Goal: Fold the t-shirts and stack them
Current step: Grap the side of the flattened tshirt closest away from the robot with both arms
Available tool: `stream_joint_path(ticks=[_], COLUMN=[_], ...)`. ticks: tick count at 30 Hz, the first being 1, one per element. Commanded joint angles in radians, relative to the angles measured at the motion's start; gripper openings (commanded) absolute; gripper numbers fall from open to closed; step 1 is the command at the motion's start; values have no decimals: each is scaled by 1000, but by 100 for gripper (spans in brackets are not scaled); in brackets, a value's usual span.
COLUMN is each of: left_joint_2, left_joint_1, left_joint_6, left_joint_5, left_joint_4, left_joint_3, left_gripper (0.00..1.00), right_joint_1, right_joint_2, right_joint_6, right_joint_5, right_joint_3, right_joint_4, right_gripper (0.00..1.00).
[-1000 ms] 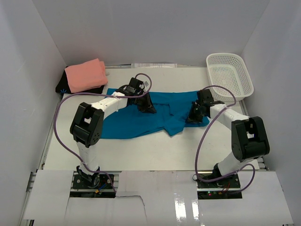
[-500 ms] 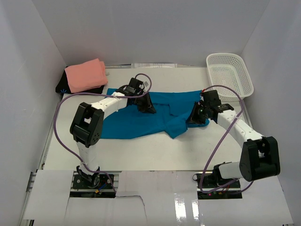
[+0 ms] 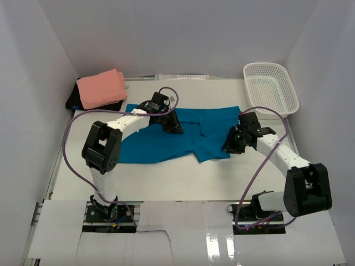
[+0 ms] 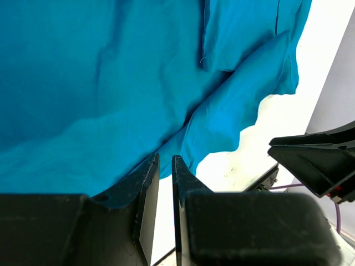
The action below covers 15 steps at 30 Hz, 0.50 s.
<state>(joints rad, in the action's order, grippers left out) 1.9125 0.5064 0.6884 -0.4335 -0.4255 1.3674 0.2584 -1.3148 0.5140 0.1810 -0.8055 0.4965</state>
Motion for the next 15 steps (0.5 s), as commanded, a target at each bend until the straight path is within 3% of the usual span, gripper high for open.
stream_joint_path(ticks=[1,15], left_joint_2=[-76,-87], left_joint_1=[-5,-12], left_joint_6=[-9,-12], left_joint_5=[-4,15], left_joint_4=[8,-12], left_joint_3=[-7,7], left_gripper=[26,26], right_joint_1=[4,4], right_joint_2=[12,-56], right_joint_6=[-28,-43], right_joint_5=[-69,-176], right_joint_3=[12,77], right_joint_4=[23,-15], right_gripper=[37,35])
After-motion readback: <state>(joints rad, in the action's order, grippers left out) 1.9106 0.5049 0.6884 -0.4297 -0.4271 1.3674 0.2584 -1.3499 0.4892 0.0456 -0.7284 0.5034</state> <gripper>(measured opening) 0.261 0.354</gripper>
